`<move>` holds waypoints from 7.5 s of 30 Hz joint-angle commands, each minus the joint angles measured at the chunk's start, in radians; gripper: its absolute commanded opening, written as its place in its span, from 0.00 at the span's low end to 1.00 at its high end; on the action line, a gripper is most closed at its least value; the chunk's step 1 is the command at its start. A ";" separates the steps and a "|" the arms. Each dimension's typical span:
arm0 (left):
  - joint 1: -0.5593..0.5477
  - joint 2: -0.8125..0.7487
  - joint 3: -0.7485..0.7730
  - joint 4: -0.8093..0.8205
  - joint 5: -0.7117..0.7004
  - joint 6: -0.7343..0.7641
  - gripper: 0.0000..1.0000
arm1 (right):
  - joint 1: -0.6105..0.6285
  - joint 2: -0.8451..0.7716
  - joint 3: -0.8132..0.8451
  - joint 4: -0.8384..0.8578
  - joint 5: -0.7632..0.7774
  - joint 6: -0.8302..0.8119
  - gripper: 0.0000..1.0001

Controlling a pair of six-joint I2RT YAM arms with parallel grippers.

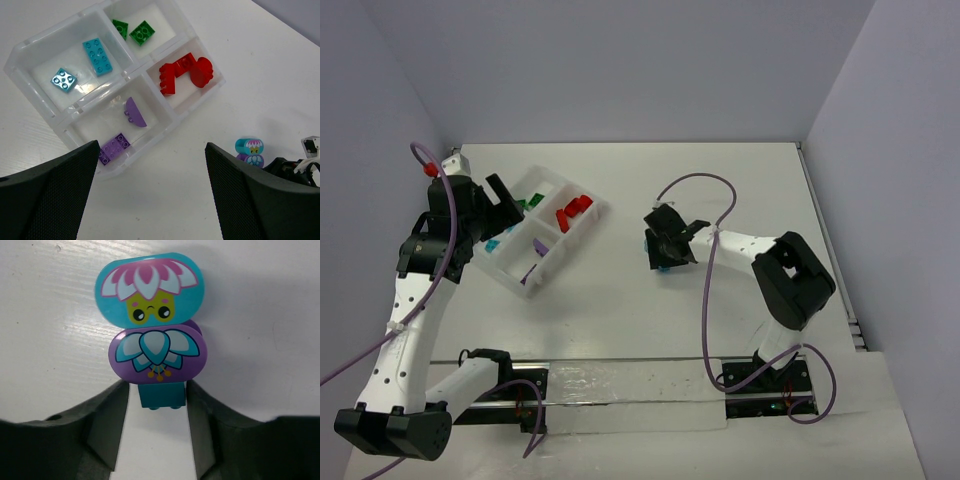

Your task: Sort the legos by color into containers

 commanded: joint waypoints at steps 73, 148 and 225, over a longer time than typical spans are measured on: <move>-0.365 0.503 0.107 0.413 0.742 -0.265 0.42 | 0.201 -0.519 0.012 0.060 -0.107 -0.099 0.00; 0.413 0.325 -0.032 0.221 0.282 -0.052 0.95 | 0.204 -0.575 -0.124 0.036 -0.023 -0.109 0.00; -0.212 0.229 -0.002 0.218 0.304 -0.248 0.00 | 0.205 -0.597 -0.128 0.031 -0.017 -0.073 0.00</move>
